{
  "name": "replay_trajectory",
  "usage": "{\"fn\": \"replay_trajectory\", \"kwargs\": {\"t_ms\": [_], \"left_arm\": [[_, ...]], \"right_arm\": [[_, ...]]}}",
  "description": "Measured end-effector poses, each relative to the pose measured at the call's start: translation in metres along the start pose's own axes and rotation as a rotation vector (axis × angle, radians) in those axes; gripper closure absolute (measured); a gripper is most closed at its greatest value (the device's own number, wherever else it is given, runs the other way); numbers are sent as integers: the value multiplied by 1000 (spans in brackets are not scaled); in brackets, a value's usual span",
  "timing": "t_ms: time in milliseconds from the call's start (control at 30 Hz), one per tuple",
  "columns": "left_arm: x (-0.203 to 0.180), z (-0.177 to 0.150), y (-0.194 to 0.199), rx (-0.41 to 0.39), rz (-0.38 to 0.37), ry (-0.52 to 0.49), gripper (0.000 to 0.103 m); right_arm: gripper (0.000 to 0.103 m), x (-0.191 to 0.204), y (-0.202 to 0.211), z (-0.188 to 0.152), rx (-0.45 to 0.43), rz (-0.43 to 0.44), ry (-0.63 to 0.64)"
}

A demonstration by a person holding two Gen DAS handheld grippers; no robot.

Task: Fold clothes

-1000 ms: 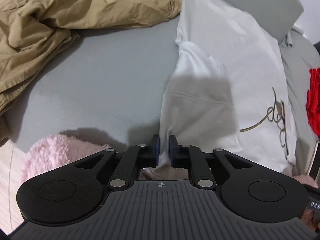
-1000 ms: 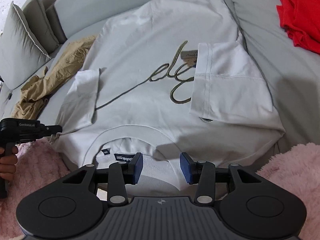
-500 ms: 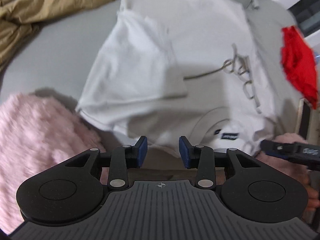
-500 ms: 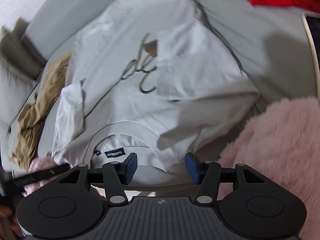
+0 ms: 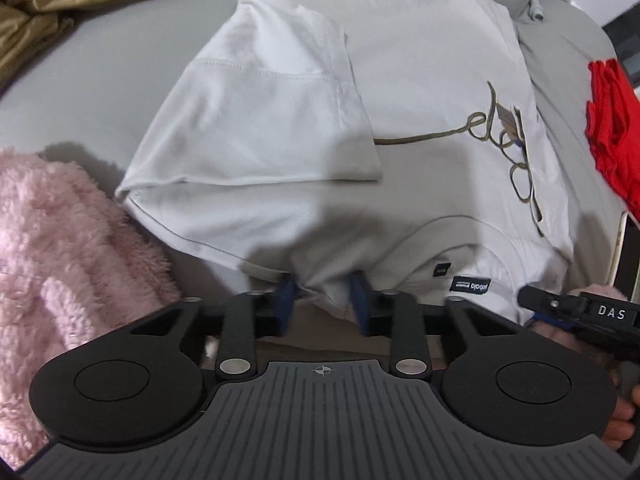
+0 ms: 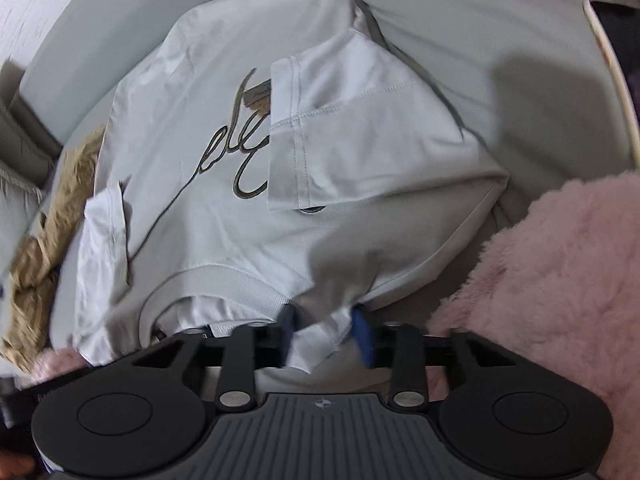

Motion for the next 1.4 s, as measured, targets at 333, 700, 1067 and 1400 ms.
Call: {"fn": "replay_trajectory", "kwargs": {"t_ms": [333,700,1067,1400], "left_arm": [[-25,-15,2,37,156,-180,77],[-29,-5,35,-37,197,-140,69],[-25,7,31,-23,309,-92,69],[-29,6,32,-47,281,-110,68]], "right_arm": [[56,3,19,-3,-4,27,114],[32,-95,128,98,-606,138,375],[36,-164,92,148,-548,243,372],[39,-124,134,130,-631,200,491]]}}
Point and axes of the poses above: each gripper's, at about its wrist camera, not at the fingertips, and y roughly against the way its jaws point, x to its left, z to its top, the point moved 6 cm from there along -y, roughly the way its jaws point, and after that the axes turned 15 degrees about x, right-handed, at the moved point
